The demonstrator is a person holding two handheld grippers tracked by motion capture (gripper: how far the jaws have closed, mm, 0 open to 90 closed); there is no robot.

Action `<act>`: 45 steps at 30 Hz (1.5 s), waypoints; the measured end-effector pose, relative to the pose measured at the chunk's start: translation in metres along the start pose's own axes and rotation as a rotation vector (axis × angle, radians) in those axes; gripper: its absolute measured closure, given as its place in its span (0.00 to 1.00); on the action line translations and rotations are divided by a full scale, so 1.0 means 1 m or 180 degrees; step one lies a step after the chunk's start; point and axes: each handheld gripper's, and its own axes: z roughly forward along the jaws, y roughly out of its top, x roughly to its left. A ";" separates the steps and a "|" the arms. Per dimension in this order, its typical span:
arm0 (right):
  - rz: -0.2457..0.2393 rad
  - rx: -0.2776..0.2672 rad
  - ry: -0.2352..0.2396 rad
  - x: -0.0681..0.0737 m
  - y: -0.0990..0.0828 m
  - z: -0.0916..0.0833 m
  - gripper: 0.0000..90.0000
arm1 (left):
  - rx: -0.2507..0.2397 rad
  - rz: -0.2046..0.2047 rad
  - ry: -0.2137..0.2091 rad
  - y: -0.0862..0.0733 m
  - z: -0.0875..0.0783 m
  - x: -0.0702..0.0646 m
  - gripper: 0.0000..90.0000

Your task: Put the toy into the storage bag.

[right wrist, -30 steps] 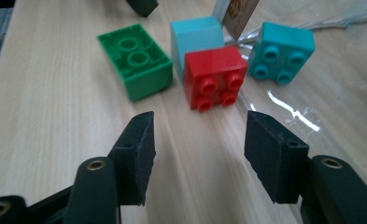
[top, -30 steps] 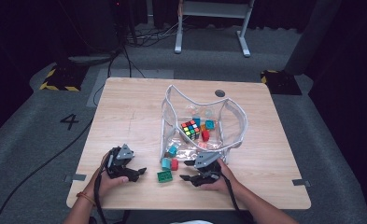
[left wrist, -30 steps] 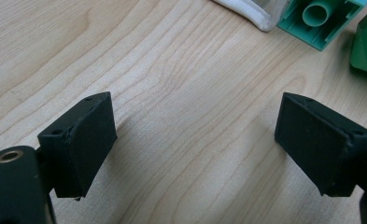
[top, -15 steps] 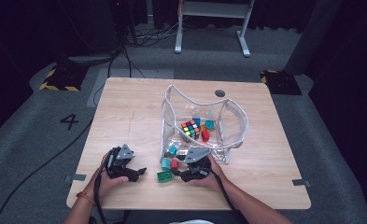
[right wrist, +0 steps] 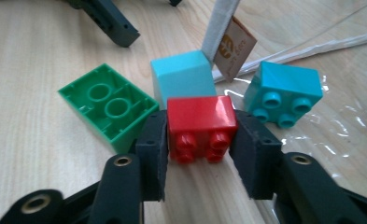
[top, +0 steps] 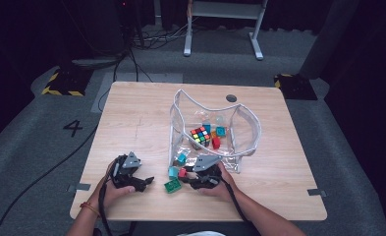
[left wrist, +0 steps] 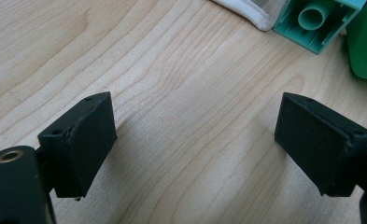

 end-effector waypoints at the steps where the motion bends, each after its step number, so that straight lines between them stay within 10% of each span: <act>1: 0.0045 0.0039 0.0008 0.001 -0.001 -0.002 0.65 | 0.0002 -0.0019 -0.0005 0.000 0.000 0.000 0.14; 28: -0.0108 0.0114 -0.0157 -0.011 -0.030 -0.064 0.66 | -0.0013 -0.0010 -0.0023 0.000 0.000 0.000 0.14; 45: 0.0224 0.0216 -0.0369 -0.020 -0.064 -0.117 0.66 | -0.0017 0.0002 -0.0008 0.000 0.000 0.000 0.14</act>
